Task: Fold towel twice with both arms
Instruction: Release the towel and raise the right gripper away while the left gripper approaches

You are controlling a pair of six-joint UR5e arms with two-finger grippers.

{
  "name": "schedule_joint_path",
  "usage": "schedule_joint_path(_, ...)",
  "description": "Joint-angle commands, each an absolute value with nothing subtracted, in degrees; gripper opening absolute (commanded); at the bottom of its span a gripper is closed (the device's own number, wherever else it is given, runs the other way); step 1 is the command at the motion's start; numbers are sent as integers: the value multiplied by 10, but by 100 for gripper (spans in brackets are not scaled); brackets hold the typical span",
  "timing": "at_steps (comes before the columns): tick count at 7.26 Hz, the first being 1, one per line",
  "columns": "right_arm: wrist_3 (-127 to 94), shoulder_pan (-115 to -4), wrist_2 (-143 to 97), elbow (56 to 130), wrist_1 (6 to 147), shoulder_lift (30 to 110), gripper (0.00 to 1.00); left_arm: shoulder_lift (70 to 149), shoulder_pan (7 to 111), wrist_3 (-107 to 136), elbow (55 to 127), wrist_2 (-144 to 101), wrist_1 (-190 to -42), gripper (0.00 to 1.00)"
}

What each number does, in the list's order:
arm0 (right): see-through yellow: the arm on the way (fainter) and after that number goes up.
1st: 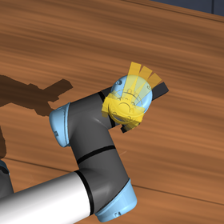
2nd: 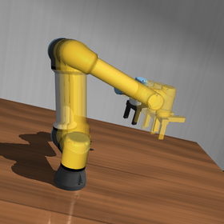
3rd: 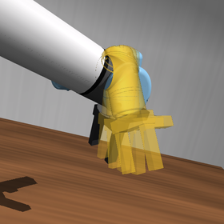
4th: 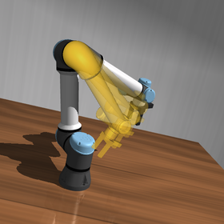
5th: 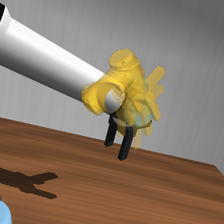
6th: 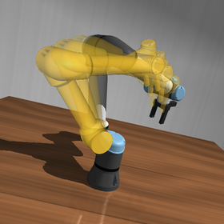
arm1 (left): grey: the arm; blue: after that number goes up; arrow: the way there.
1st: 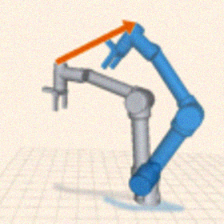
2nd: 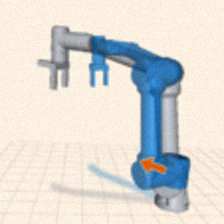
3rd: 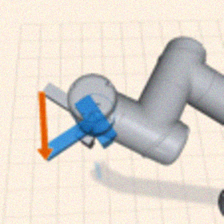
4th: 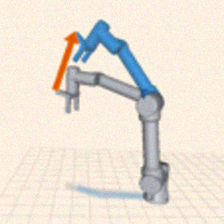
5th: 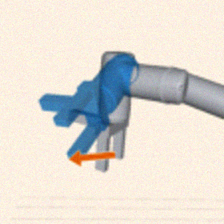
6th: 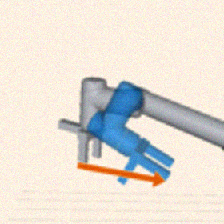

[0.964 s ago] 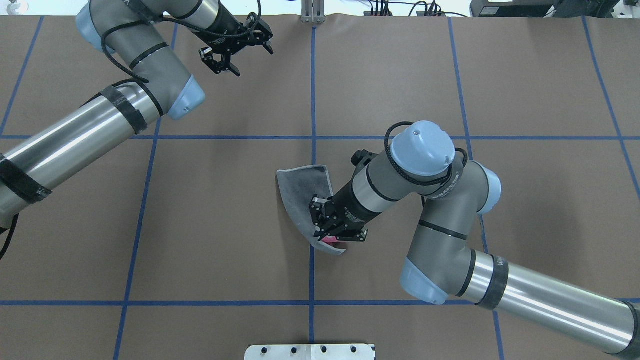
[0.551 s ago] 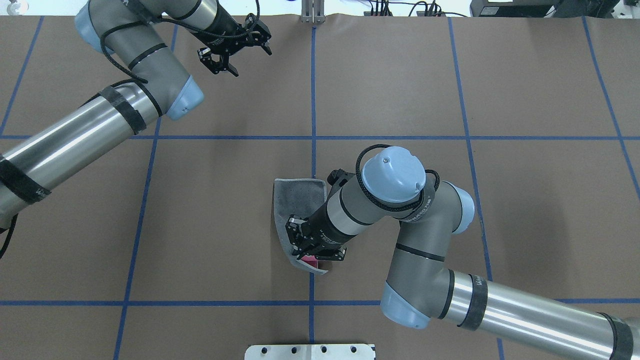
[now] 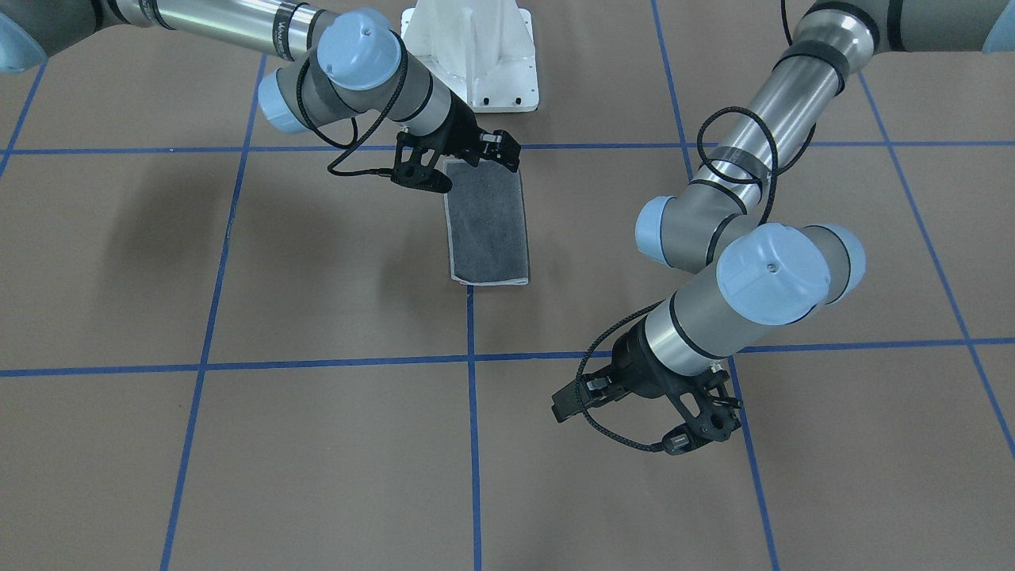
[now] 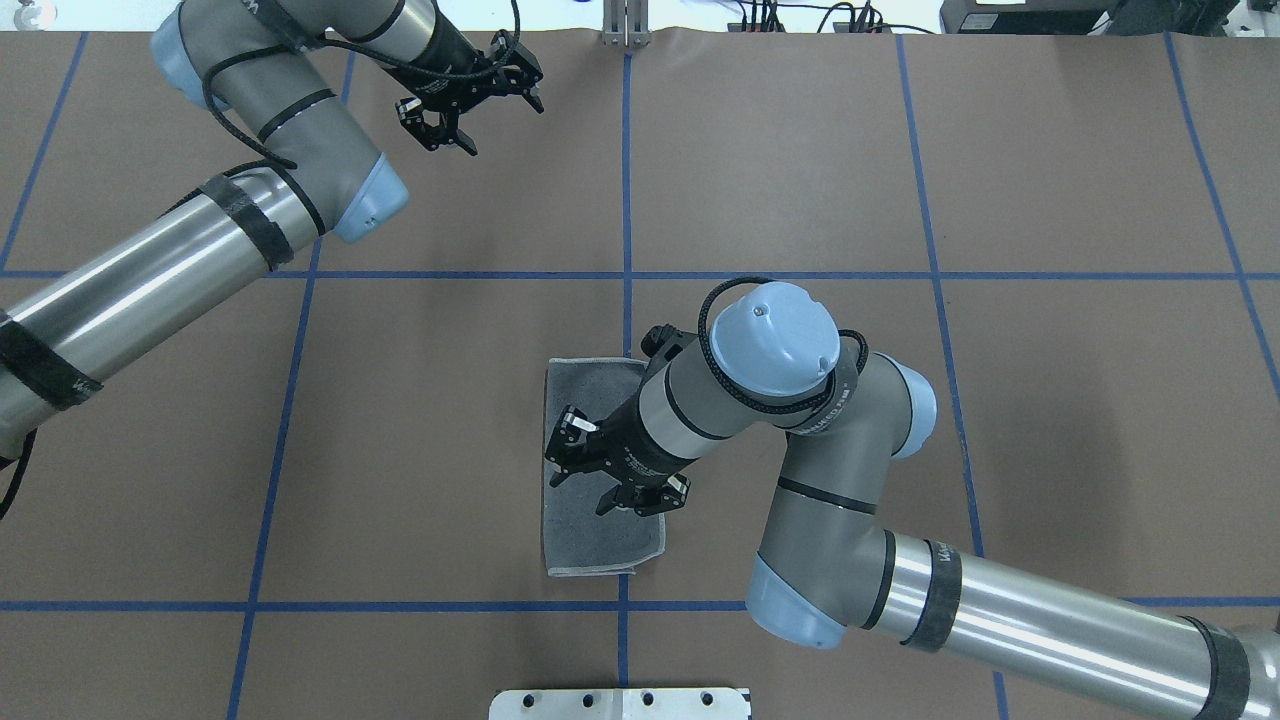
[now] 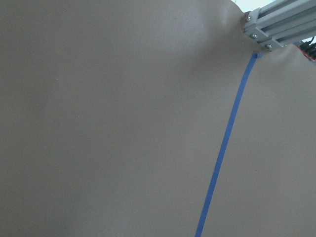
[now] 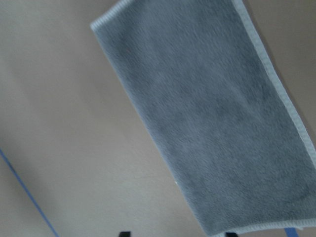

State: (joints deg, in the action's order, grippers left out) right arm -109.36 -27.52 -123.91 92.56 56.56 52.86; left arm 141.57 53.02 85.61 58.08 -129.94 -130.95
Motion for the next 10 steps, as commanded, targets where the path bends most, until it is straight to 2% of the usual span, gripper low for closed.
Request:
schedule_joint_path(1,-1088,-364,-1312,932,567,538,100,1398,527,878,619,-1304,-1265,100)
schedule_joint_path(2,-1078,-423,-1384,933,566,550,100,1390,526,890,669,-1304,-1215,100)
schedule_joint_path(3,-1039,-478,-1433,941,566,579,100,1349,513,923,745,-1304,-1189,100)
schedule_joint_path(5,-930,-556,-1457,940,567,640,100,1264,429,1028,885,-1259,-1187,100)
schedule_joint_path(8,-835,-589,-1439,917,570,673,100,1223,281,1088,1018,-1126,-1060,100)
schedule_joint_path(10,-809,-588,-1415,911,570,682,100,1183,211,1111,1049,-1058,-1057,100)
